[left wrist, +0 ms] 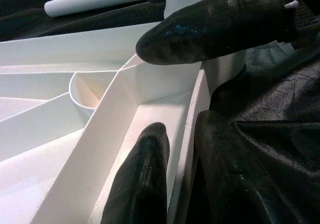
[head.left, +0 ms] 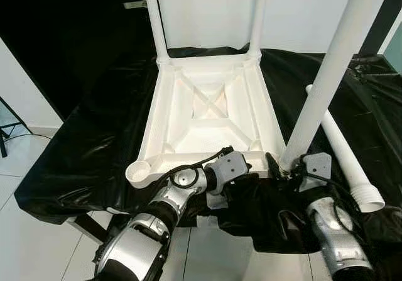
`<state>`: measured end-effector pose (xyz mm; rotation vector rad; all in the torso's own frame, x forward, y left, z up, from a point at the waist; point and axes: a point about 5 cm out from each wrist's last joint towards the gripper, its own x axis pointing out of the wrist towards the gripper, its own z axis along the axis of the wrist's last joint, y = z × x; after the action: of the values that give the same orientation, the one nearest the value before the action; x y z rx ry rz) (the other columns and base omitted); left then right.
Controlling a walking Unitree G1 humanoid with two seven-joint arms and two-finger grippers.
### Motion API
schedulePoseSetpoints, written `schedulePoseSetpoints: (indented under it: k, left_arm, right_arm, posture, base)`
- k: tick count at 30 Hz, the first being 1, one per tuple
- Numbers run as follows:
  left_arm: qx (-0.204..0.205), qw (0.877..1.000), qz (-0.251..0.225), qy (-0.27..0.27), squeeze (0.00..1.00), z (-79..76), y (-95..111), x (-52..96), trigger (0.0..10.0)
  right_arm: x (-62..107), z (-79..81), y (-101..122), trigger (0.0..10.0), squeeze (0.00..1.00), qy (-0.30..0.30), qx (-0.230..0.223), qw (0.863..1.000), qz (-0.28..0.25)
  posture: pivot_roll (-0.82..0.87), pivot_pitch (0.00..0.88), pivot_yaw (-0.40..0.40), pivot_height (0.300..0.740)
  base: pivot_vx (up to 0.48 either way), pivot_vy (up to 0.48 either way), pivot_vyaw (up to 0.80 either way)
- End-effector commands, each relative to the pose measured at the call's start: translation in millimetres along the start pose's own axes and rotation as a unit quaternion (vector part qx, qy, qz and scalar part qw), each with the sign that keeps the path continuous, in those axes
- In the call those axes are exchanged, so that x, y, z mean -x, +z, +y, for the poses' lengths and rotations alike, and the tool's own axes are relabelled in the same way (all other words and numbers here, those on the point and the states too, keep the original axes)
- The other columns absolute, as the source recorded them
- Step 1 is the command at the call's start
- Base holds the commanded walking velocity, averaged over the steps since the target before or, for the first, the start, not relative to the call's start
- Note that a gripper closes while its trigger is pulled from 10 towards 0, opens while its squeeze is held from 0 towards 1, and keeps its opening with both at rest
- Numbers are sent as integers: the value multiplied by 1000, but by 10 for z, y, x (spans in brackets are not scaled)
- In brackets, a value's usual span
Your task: Building children table
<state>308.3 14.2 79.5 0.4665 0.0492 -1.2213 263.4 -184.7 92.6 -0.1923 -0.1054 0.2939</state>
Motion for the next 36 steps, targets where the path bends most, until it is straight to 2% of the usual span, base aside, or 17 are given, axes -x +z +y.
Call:
schedulePoseSetpoints:
  k: [1, 2, 4, 6, 13, 15, 16, 17, 19, 21, 22, 24, 27, 33, 35, 36]
  left_arm:
    - [41, 996, 79, -17, 0, -202, -354, 81, 10000]
    - [42, 996, 78, -16, 0, -209, -349, 71, 10000]
    - [42, 996, 78, -16, 0, -209, -349, 71, 10000]
    - [44, 996, 76, -14, 0, -212, -341, 60, 10000]
    - [45, 996, 75, -11, 0, -210, -338, 56, 10000]
    - [49, 996, 74, -8, 0, -223, -339, 46, 10000]
    - [49, 996, 74, -8, 0, -223, -339, 46, 10000]
    - [50, 996, 74, -8, 0, -233, -340, 41, 10000]
    - [50, 996, 74, -8, 0, -233, -340, 41, 10000]
    - [50, 996, 74, -13, 0, -249, -347, 43, 10000]
    - [50, 996, 74, -13, 0, -249, -347, 43, 10000]
    - [47, 996, 75, -16, 0, -242, -347, 51, 10000]
    - [44, 996, 76, -18, 0, -218, -344, 63, 10000]
    - [42, 996, 77, -20, 0, -216, -343, 63, 10000]
    - [42, 996, 77, -21, 0, -221, -340, 58, 10000]
    - [41, 996, 77, -21, 0, -223, -339, 56, 10000]
  right_arm:
    - [10, 160, -83, 10000, 0, 67, -13, 997, 27]
    - [35, 117, -87, 0, 0, 97, -14, 995, 34]
    - [35, 117, -87, 0, 0, 97, -14, 995, 34]
    - [73, 109, -115, 0, 0, 133, -15, 990, 45]
    - [82, 165, -156, 0, 0, 129, -28, 990, 47]
    - [55, 240, -170, 0, 0, 69, -49, 996, 34]
    - [55, 240, -170, 0, 0, 69, -49, 996, 34]
    - [41, 260, -167, 0, 0, 32, -56, 998, 28]
    - [41, 260, -167, 0, 0, 32, -56, 998, 28]
    - [34, 324, -166, 0, 0, -95, -69, 993, 16]
    - [34, 324, -166, 0, 0, -95, -69, 993, 16]
    - [43, 371, -177, 0, 0, -166, -88, 982, 17]
    - [23, 426, -163, 0, 0, -170, -90, 981, 15]
    - [2, 431, -151, 0, 0, -168, -91, 982, 14]
    - [-32, 466, -124, 0, 0, -153, -82, 985, 10]
    - [-55, 521, -104, 2627, 0, -132, -72, 989, 7]
  posture:
    - [-82, 0, 44, 740]
    - [-82, 0, 41, 740]
    - [-82, 0, 41, 740]
    - [-81, 0, 40, 740]
    - [-86, 0, 31, 740]
    - [-94, 0, 26, 740]
    - [-94, 0, 26, 740]
    - [-96, 0, 27, 740]
    - [-96, 0, 27, 740]
    - [-99, 0, 43, 740]
    - [-99, 0, 43, 740]
    - [-96, 0, 50, 740]
    - [-98, 0, 59, 740]
    - [-98, 0, 61, 740]
    - [-97, 0, 60, 740]
    - [-98, 0, 59, 740]
  base:
    - [0, 0, 0]
    - [0, 0, 0]
    - [0, 0, 0]
    - [0, 0, 0]
    - [0, 0, 0]
    - [0, 0, 0]
    - [0, 0, 0]
    - [0, 0, 0]
    - [0, 0, 0]
    - [0, 0, 0]
    - [0, 0, 0]
    - [0, 0, 0]
    - [0, 0, 0]
    - [0, 0, 0]
    - [0, 0, 0]
    - [0, 0, 0]
